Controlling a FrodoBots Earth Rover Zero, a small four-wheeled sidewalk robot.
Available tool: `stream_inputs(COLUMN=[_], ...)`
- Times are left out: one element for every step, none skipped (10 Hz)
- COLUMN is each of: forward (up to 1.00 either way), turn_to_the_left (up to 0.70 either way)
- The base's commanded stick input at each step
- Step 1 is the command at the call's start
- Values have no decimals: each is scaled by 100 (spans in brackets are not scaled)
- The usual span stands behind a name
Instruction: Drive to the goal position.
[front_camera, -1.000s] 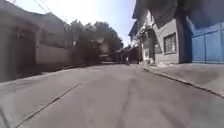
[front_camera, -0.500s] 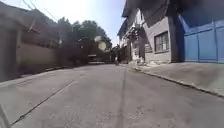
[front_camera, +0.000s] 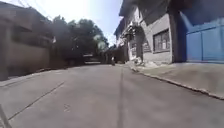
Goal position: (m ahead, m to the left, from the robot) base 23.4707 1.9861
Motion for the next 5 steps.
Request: stream_inputs(forward=[100, 100, 100, 100, 100], turn_to_the_left=[-28, -29, 0, 9, 9])
